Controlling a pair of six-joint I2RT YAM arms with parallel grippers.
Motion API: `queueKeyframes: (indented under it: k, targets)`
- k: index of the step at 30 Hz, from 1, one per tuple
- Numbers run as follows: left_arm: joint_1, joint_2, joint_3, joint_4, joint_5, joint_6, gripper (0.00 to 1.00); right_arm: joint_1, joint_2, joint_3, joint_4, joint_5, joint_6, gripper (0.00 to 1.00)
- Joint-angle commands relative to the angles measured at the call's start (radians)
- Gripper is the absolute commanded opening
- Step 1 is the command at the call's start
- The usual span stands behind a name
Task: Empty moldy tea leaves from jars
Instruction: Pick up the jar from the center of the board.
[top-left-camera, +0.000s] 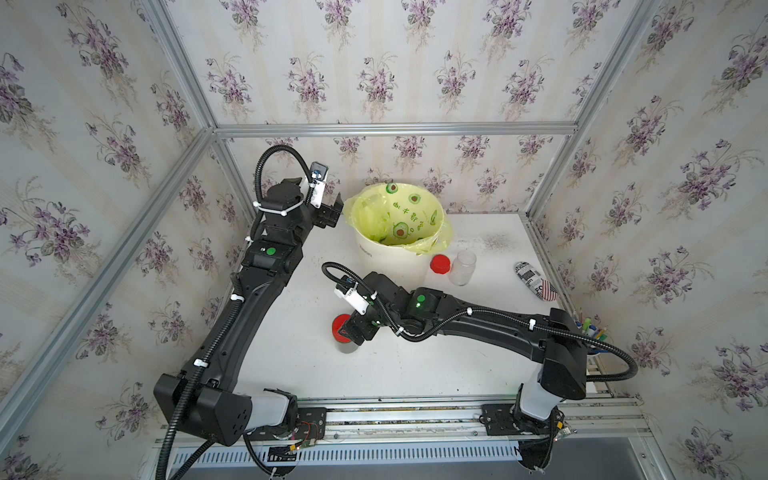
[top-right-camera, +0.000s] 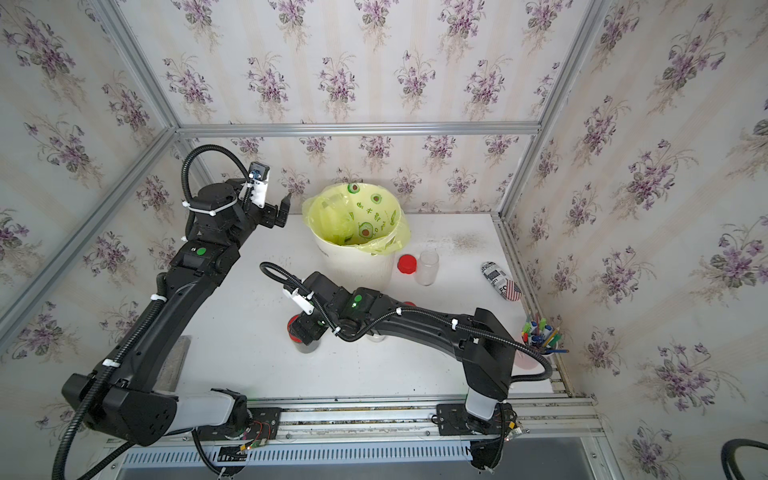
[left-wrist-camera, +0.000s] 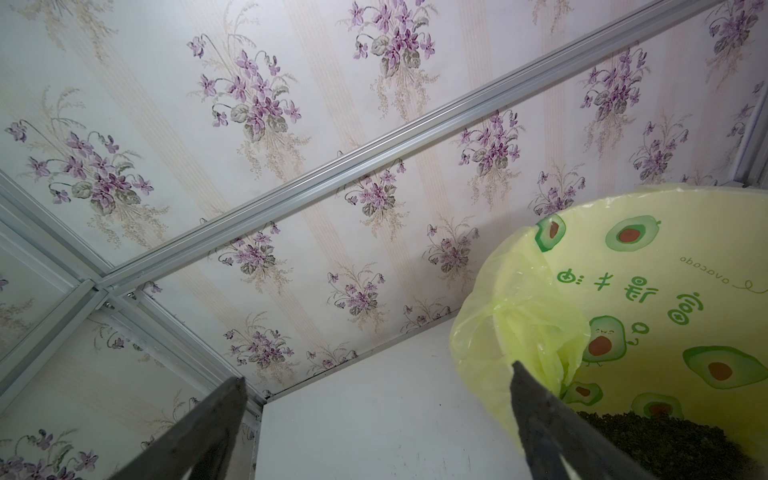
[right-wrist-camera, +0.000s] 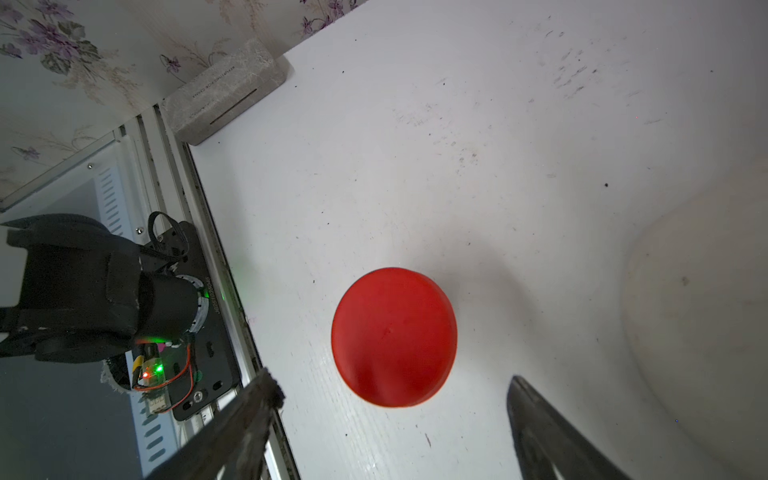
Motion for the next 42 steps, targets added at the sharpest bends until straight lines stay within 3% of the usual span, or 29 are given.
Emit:
queueKeyframes:
  k: [1, 42]
  targets:
    - [0.003, -0.002, 0.009, 0.016, -0.011, -0.009, 0.99, 0.003, 0.025, 0.001, 0.036, 0.006, -0.005, 0.86]
    - [0.003, 0.006, 0.007, 0.016, -0.012, 0.011, 0.99, 0.006, 0.182, 0.02, 0.096, -0.033, 0.032, 0.78]
